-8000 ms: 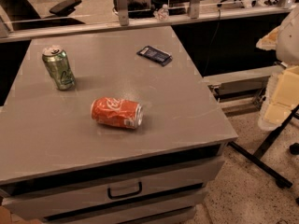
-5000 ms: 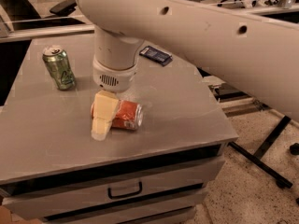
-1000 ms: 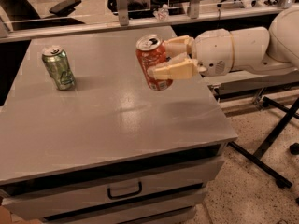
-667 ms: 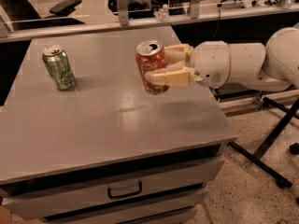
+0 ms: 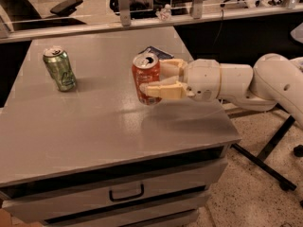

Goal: Place coke can upright

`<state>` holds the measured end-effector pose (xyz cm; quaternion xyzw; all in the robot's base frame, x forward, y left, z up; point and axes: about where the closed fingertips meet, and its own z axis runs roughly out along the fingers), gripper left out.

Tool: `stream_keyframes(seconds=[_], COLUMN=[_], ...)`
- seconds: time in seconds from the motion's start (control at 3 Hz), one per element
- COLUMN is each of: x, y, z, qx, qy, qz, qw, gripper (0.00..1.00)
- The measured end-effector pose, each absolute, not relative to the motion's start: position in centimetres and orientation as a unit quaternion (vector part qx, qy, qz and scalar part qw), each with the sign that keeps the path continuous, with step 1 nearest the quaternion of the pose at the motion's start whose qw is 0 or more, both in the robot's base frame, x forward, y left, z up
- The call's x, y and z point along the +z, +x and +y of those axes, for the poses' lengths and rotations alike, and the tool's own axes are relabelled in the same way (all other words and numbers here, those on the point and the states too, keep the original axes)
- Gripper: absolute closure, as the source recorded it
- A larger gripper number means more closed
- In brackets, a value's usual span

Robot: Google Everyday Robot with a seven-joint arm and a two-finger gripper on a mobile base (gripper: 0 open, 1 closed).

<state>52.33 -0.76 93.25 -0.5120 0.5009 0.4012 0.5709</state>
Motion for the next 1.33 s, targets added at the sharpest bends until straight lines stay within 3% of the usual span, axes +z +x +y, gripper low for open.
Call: stream_keyframes(seconds=[0.33, 0.67, 1.33], x=[91.4, 90.0, 88.9], y=[52.2, 52.2, 52.2], z=[-0.2, 0.3, 0.7], qx=[0.415, 0.422, 0.424], qy=[-0.502, -0.494, -0.487], qz=[0.502, 0.504, 0.507], qw=[0.569, 0.569, 0.571], gripper=[1.00, 0.85, 0.38])
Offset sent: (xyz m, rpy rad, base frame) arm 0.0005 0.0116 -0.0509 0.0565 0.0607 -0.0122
